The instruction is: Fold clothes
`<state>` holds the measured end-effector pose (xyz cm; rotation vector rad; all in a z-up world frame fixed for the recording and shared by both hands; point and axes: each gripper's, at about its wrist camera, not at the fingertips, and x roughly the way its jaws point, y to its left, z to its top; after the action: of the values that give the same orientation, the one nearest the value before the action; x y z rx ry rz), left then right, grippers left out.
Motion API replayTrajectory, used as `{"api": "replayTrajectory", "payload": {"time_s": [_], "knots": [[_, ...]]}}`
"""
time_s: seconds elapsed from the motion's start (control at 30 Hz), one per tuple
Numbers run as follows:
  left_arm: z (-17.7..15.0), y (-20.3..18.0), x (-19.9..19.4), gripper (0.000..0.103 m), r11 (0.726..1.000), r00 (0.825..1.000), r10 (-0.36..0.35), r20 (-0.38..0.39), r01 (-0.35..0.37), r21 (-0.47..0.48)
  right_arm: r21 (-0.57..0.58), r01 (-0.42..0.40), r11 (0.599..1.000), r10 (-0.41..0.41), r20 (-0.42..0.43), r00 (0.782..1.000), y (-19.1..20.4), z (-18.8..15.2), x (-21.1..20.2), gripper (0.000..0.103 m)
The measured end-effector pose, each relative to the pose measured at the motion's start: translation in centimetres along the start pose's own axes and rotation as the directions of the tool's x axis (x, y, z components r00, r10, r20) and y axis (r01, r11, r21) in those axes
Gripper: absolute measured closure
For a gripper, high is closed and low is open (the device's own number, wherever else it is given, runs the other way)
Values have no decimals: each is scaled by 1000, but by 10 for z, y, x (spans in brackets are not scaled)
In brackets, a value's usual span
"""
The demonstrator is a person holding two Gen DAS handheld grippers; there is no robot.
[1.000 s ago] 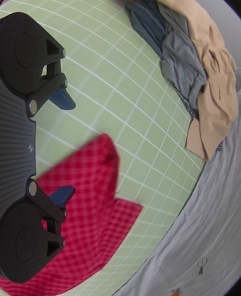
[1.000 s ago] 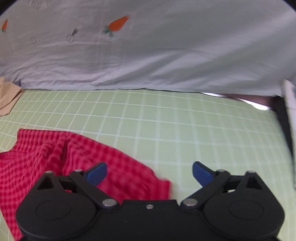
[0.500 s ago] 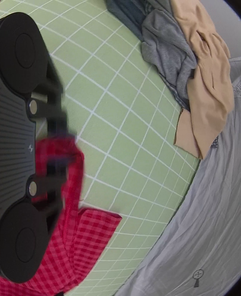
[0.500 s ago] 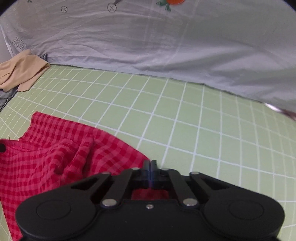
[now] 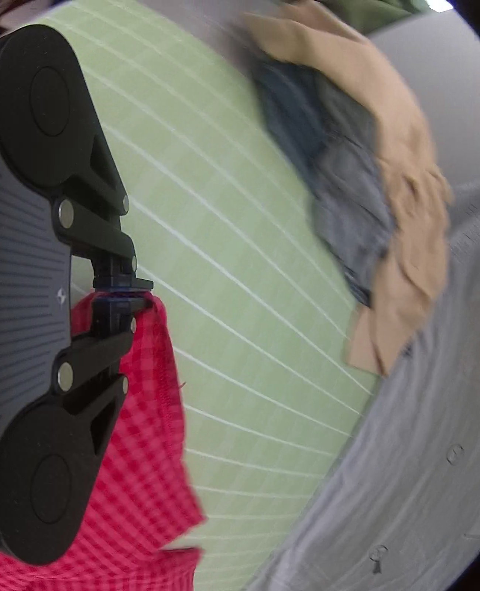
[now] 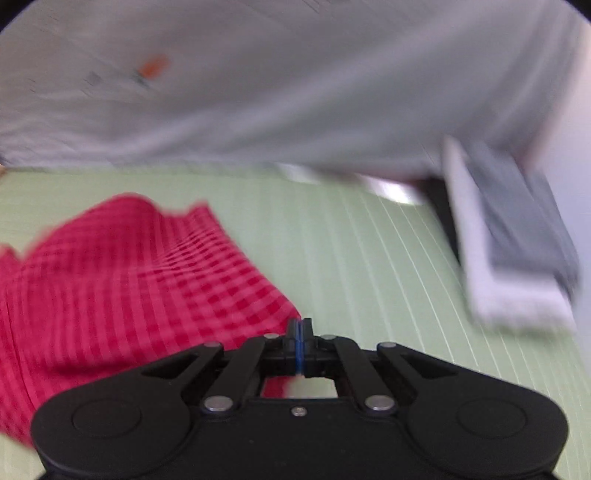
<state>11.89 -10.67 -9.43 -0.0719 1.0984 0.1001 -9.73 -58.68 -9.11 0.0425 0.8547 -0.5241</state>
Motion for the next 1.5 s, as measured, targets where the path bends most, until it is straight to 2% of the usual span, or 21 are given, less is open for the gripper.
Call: {"api": "replayTrajectory", "payload": {"time_s": [0.17,0.23,0.3,0.37,0.5,0.57,0.67,0.7,0.73,0.77,0.8,0.87,0.97,1.13,1.23,1.3,1.33,1.37,1.4,1.43,1.5], "knots": [[-27,10,-2,95,1000,998,-17,-60,16,-14,209,-19,978,41,-102,994,-39,-45,-6,100],[-31,9,-4,90,999,998,-30,-62,29,-16,243,-20,970,45,-99,994,-41,-48,-5,88],[-31,7,-6,73,999,997,-43,-66,43,-9,268,-26,963,48,-77,996,-39,-44,-4,71],[-30,3,-6,47,999,996,-53,-72,53,3,293,-54,954,71,-49,996,-37,-38,-4,61],[-31,-4,-1,38,996,992,-85,-92,87,10,329,-148,933,167,-30,985,-31,-24,13,36],[-35,-6,4,38,995,988,-103,-112,103,-6,337,-174,925,202,-49,978,-26,-19,29,30],[-39,-9,5,40,995,990,-103,-99,103,-10,321,-177,931,222,-109,969,-13,-16,49,30],[-40,-10,4,46,995,991,-100,-90,101,-2,304,-187,934,234,-128,964,-9,-15,53,31],[-42,-11,2,67,995,992,-98,-79,99,8,286,-203,937,250,-138,959,-6,-14,56,34],[-42,-10,1,89,995,992,-98,-74,99,8,268,-216,939,260,-142,955,-3,-14,56,47],[-42,-8,1,97,995,992,-100,-74,100,-1,249,-229,941,270,-144,952,-1,-15,55,67],[-39,-4,1,102,995,992,-103,-71,102,-20,204,-255,945,288,-150,946,3,-15,53,94],[-24,-1,-4,103,994,993,-110,-42,109,-31,152,-291,945,310,-122,943,5,-6,44,99],[35,-22,-22,103,989,983,-144,112,140,39,132,-340,931,342,7,940,-6,46,33,99],[83,-50,-19,103,983,962,-182,205,174,55,145,-335,931,317,137,939,-11,89,36,99],[109,-74,-21,98,980,940,-199,276,190,59,215,-298,930,248,231,941,-18,114,41,95],[121,-87,-22,91,978,928,-208,311,198,61,251,-281,926,209,276,938,-22,126,43,88],[128,-97,-22,72,977,921,-212,328,203,60,273,-249,929,172,277,945,-23,132,48,63],[128,-103,-20,62,977,922,-212,325,205,55,293,-217,931,135,277,951,-24,137,53,52],[128,-110,-18,47,977,923,-211,322,206,50,284,-194,939,120,258,959,-23,138,57,54],[113,-117,-11,44,973,932,-231,280,227,47,278,-174,945,114,218,969,-22,125,64,55]]}}
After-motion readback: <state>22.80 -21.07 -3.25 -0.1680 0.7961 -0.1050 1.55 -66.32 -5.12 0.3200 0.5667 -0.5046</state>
